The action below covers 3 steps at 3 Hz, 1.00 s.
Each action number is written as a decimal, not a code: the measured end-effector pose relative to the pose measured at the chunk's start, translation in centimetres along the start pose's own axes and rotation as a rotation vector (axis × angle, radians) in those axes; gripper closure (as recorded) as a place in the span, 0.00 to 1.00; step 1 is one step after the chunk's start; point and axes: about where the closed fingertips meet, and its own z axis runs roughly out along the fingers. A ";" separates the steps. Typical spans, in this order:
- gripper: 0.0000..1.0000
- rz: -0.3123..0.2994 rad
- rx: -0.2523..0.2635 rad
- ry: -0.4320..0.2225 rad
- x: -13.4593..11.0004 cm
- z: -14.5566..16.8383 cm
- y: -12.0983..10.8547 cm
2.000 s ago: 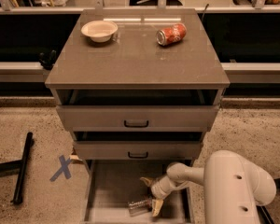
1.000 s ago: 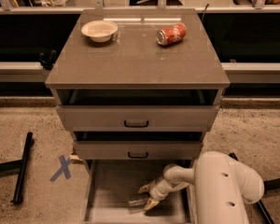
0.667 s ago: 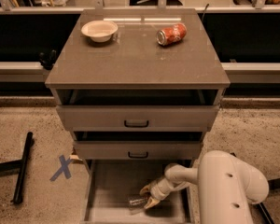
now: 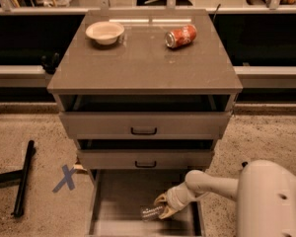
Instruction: Pick water bottle from bottom drawer and place on counter
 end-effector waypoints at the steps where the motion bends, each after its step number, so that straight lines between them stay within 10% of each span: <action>1: 1.00 -0.085 0.067 0.031 -5.4 -10.9 0.3; 3: 1.00 -0.089 0.078 -0.003 -5.8 -12.7 -0.6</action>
Offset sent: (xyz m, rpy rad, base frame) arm -0.0169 -0.0202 0.0782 0.0245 -0.0642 0.0049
